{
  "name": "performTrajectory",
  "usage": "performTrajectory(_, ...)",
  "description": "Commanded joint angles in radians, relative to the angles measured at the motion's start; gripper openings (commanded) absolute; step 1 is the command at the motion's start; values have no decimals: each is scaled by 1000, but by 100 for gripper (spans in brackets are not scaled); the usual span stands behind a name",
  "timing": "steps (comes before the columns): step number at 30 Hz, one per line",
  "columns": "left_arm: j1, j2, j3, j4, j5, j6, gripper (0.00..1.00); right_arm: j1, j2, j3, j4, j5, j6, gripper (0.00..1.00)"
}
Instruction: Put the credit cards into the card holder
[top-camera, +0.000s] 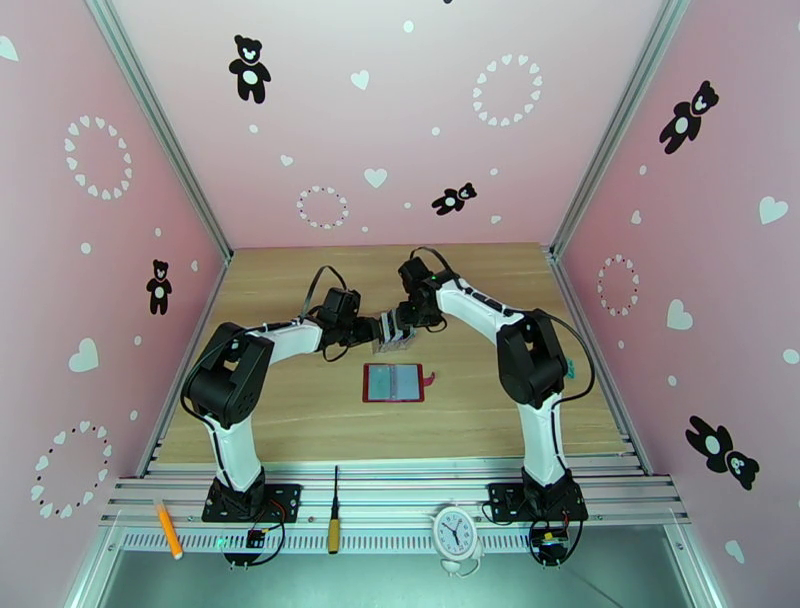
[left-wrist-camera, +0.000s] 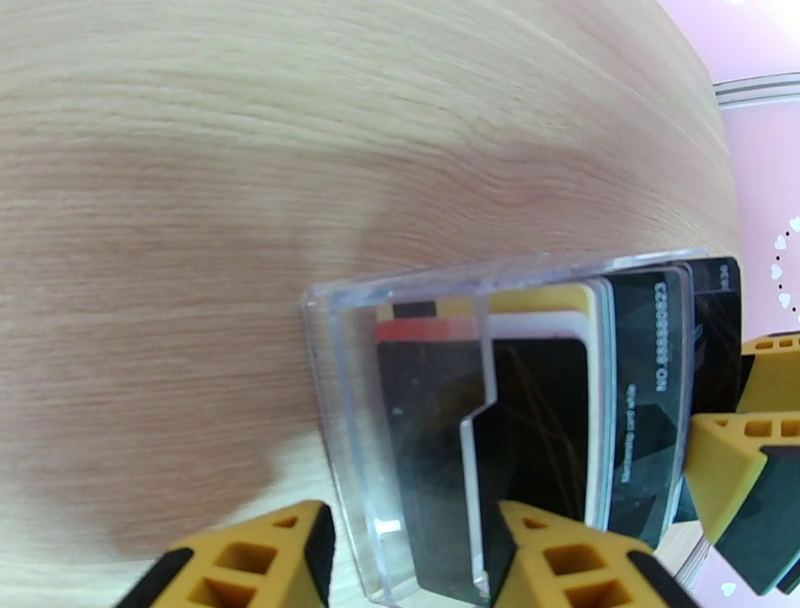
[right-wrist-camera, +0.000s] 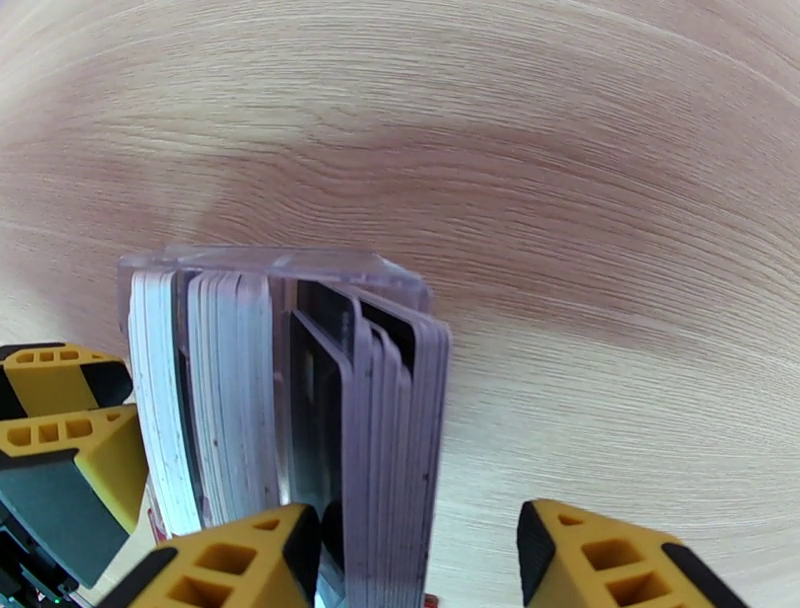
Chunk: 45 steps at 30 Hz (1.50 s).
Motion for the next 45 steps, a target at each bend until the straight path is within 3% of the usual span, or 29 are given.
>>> performTrajectory(1, 5, 22, 25, -33, 15, 2, 46, 7, 25, 23, -61, 54, -16, 58)
performTrajectory(14, 6, 34, 37, -81, -12, 8, 44, 17, 8, 72, -134, 201, -48, 52)
performTrajectory(22, 12, 53, 45, -91, -7, 3, 43, 21, 15, 98, -149, 201, -55, 49)
performTrajectory(37, 12, 55, 50, -99, -6, 6, 43, 52, 31, 138, -169, 186, -66, 15)
performTrajectory(45, 12, 50, 50, -104, -9, 9, 43, 54, 14, 131, -163, 126, -57, 8)
